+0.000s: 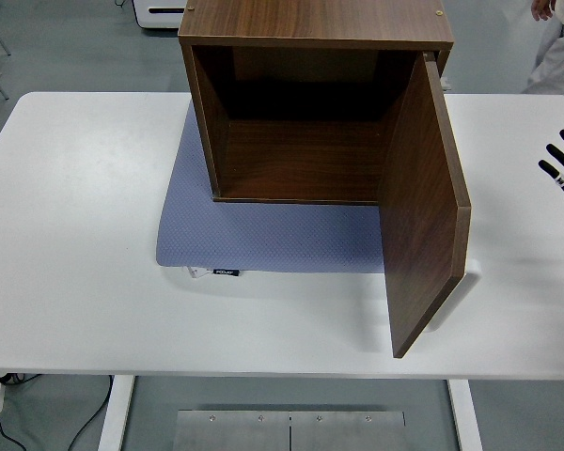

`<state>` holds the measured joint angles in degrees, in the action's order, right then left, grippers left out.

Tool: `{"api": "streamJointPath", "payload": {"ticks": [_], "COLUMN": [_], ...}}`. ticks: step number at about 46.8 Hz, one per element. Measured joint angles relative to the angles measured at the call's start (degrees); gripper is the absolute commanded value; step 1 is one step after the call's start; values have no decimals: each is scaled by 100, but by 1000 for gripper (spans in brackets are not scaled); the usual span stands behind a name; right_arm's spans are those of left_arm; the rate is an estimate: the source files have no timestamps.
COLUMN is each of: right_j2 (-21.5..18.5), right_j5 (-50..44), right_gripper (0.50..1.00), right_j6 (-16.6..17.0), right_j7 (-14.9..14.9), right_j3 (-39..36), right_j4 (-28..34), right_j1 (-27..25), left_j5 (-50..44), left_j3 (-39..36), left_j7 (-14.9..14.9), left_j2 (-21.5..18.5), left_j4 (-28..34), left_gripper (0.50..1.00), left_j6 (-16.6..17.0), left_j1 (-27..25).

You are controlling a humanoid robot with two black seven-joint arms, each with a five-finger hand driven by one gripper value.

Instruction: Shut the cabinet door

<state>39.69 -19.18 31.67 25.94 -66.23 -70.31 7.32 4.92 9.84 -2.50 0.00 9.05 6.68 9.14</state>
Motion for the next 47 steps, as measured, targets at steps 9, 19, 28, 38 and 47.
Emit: {"api": "streamJointPath", "payload": {"ticks": [9, 19, 28, 38, 47], "right_j2": [165, 401, 547, 635, 637], "right_j5": [-7, -14, -51, -213, -302], "right_gripper": [1000, 1000, 1000, 1000, 1000], "right_j6": [348, 334, 333, 333, 333], "right_j7": [7, 14, 35, 49, 52], "right_j3": [-5, -27, -192, -214, -216], "right_j4": [-133, -451, -844, -1067, -1183], "right_j1": [-215, -428, -756, -1035, -1239], "left_j5": [0, 0, 0, 0, 0], "left_j3": [0, 0, 0, 0, 0], "left_j7": [3, 2, 1, 1, 0], "left_j2": [0, 0, 0, 0, 0], "left_j4": [0, 0, 0, 1, 0], "left_gripper": [1000, 1000, 1000, 1000, 1000], "left_j6": [0, 0, 0, 0, 0], "left_j1": [0, 0, 0, 0, 0]}}
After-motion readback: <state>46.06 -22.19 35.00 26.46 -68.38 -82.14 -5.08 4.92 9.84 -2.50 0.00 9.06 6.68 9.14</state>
